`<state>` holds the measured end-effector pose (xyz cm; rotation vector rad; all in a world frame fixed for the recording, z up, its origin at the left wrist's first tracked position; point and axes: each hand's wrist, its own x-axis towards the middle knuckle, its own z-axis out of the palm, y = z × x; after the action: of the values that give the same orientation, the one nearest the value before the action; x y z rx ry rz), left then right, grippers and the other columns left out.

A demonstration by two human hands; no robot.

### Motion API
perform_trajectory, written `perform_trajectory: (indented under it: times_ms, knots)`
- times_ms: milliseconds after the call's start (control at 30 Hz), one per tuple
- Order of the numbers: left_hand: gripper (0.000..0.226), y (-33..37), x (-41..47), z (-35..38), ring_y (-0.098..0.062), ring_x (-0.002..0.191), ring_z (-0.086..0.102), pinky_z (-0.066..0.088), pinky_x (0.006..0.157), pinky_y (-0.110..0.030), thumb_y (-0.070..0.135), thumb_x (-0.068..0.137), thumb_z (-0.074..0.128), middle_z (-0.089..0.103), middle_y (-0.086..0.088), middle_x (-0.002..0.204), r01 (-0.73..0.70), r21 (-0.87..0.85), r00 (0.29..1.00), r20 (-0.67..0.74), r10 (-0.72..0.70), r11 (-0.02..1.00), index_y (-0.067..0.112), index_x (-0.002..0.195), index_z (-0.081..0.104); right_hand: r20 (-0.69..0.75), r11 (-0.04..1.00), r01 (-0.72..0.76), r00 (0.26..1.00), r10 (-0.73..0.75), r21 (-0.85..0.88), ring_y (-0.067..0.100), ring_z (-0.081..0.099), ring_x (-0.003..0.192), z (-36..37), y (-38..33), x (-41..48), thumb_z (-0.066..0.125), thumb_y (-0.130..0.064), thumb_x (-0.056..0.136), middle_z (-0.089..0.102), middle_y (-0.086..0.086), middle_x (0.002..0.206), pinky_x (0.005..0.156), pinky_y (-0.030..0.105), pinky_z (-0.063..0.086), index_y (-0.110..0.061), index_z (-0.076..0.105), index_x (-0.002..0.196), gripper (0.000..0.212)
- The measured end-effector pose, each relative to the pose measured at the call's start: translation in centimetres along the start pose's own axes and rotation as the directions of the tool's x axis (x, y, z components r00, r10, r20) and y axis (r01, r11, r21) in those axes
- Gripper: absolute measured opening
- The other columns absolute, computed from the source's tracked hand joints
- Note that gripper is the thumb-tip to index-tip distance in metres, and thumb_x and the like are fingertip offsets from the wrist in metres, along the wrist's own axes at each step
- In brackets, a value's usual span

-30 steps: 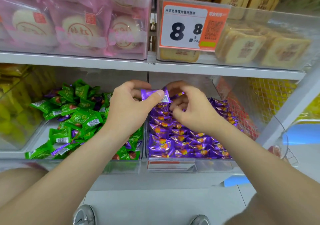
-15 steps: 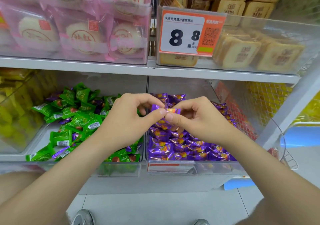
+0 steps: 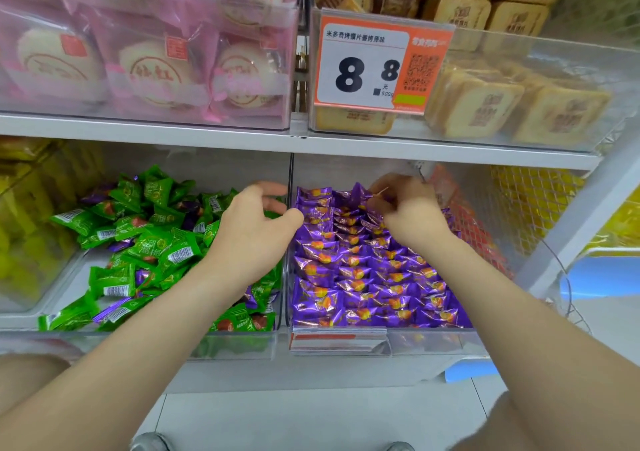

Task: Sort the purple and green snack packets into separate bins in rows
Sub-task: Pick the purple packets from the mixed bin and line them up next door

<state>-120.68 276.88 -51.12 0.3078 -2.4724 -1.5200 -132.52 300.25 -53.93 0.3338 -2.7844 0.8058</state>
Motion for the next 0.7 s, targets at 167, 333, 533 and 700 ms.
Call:
perform_trajectory:
  times_ms: [167, 333, 533, 700]
  knots:
    - [0.040, 0.1, -0.1, 0.2, -0.006, 0.082, 0.061, 0.041, 0.067, -0.024, 0.027, 0.094, 0.070, 0.065, 0.011, 0.103, 0.017, -0.025, 1.000, -0.006, -0.017, 1.000, 0.029, 0.133, 0.060, 0.038, 0.989, 0.060, 0.998, -0.055, -0.139, 0.021, 0.060, 0.086, 1.6, -0.8, 1.8, 0.074, -0.020, 0.096, 0.064, 0.006, 0.106, 0.078, 0.029, 0.045, -0.020, 0.074, 0.112, 0.016]
    - [0.038, -0.2, -0.1, 0.1, -0.006, 0.079, 0.061, 0.041, 0.067, -0.025, 0.027, 0.094, 0.070, 0.066, 0.009, 0.102, 0.022, -0.038, 1.000, 0.009, -0.021, 0.999, 0.031, 0.131, 0.060, 0.141, 0.977, 0.131, 0.984, -0.107, -0.169, 0.029, 0.061, 0.097, 2.9, -1.3, 2.0, 0.065, -0.016, 0.102, 0.050, 0.004, 0.111, 0.083, 0.030, 0.044, -0.021, 0.075, 0.120, 0.022]
    - [0.036, -0.3, -0.1, -0.5, -0.003, 0.070, 0.061, 0.044, 0.060, -0.018, 0.032, 0.096, 0.070, 0.068, 0.012, 0.100, 0.009, -0.011, 0.999, 0.054, -0.009, 1.000, 0.035, 0.131, 0.061, 0.138, 0.968, 0.106, 0.988, -0.076, -0.225, 0.033, 0.061, 0.110, 2.1, -2.2, 1.2, 0.062, -0.013, 0.098, 0.049, 0.007, 0.125, 0.089, 0.042, 0.056, -0.025, 0.071, 0.129, 0.035]
    - [0.014, -0.4, -0.3, -2.2, -0.005, 0.072, 0.069, 0.054, 0.071, -0.027, 0.033, 0.099, 0.063, 0.073, 0.012, 0.088, -0.103, 0.144, 0.993, 0.080, 0.092, 0.984, 0.031, 0.109, 0.072, 0.040, 0.988, 0.124, 0.992, -0.121, -0.087, 0.031, 0.067, 0.094, 0.5, -6.4, -1.3, 0.056, -0.008, 0.088, 0.069, 0.008, 0.106, 0.080, 0.036, 0.054, -0.016, 0.070, 0.110, 0.028]
